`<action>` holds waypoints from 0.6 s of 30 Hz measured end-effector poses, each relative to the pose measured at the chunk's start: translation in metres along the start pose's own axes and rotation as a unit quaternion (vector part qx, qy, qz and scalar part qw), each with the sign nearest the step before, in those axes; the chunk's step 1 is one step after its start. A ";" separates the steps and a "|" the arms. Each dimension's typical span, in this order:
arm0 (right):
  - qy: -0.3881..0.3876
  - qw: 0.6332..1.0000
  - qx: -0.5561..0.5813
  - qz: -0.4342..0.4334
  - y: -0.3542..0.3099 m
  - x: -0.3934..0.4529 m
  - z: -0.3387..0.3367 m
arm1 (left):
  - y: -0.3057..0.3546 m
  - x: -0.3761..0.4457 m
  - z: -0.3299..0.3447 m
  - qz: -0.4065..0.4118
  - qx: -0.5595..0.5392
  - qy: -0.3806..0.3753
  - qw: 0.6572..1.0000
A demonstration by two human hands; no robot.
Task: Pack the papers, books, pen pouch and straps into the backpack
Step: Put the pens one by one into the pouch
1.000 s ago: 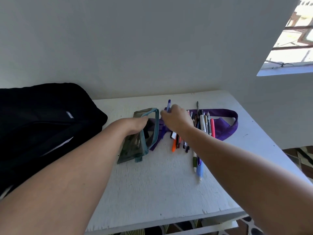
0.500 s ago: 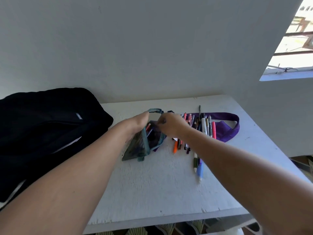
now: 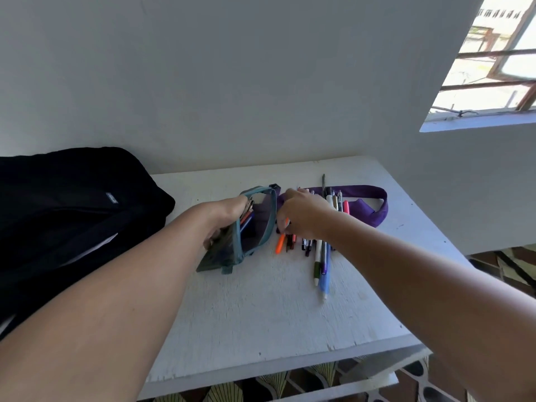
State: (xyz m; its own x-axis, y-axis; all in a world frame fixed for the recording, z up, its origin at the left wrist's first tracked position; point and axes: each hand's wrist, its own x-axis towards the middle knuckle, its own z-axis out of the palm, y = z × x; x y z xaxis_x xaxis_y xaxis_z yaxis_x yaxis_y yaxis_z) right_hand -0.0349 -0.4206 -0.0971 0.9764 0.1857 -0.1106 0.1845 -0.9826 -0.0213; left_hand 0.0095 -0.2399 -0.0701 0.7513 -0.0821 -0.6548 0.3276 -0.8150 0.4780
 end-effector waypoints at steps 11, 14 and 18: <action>0.398 0.875 0.274 -0.006 -0.022 -0.007 -0.012 | -0.010 0.004 -0.001 0.026 -0.007 0.006 1.000; 0.492 0.770 0.401 0.059 -0.030 0.000 -0.021 | -0.013 0.005 0.000 0.034 -0.015 0.025 0.999; 0.398 0.680 0.568 0.236 -0.048 0.013 -0.010 | -0.014 0.008 -0.001 0.040 -0.033 0.031 0.998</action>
State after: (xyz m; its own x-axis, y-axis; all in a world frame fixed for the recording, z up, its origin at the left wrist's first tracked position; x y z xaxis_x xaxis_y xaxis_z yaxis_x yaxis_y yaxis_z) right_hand -0.0299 -0.3708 -0.0877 0.7316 -0.6541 0.1920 0.0649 -0.2135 -0.9748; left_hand 0.0117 -0.2286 -0.0808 0.8095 -0.1076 -0.5771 0.3008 -0.7682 0.5651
